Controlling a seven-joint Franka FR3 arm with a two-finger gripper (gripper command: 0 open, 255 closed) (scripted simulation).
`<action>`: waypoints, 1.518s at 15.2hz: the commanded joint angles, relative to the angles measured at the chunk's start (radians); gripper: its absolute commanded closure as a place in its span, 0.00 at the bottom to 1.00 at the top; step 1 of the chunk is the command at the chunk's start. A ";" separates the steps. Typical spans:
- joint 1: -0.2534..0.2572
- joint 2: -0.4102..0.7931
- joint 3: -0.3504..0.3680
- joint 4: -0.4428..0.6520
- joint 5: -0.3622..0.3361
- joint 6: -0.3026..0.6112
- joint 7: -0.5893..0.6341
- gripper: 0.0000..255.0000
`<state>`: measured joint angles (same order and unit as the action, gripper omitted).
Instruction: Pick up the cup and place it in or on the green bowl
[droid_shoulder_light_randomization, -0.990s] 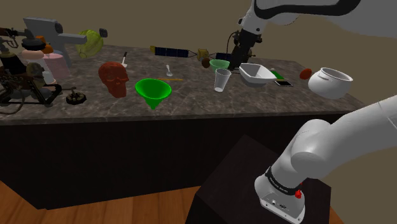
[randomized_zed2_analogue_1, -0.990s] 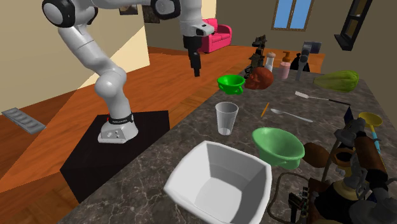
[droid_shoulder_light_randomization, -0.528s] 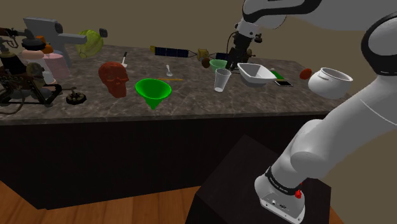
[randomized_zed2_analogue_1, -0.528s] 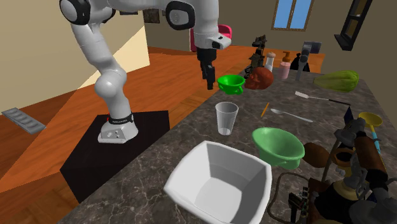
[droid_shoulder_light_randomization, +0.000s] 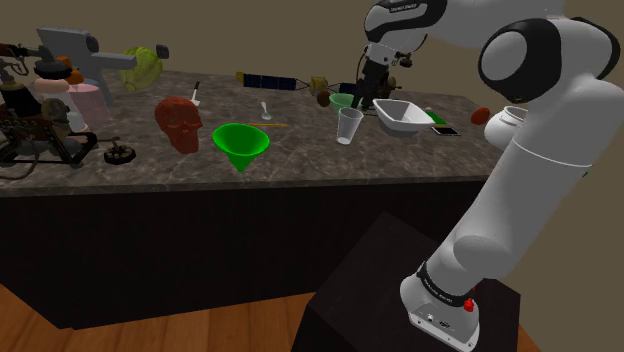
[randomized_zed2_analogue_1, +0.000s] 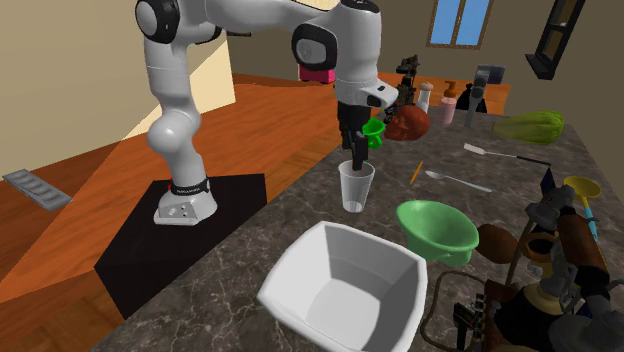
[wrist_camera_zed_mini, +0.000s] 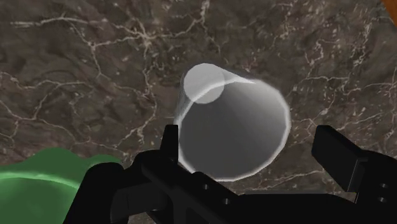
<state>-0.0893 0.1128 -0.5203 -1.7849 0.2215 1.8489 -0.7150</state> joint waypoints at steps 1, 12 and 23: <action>-0.029 0.087 -0.011 0.080 0.044 -0.017 -0.044 0.00; -0.055 0.185 -0.002 0.080 0.100 0.058 -0.090 0.00; -0.055 0.185 -0.002 0.080 0.100 0.058 -0.090 1.00</action>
<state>-0.1445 0.2977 -0.5226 -1.7048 0.3210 1.9070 -0.8046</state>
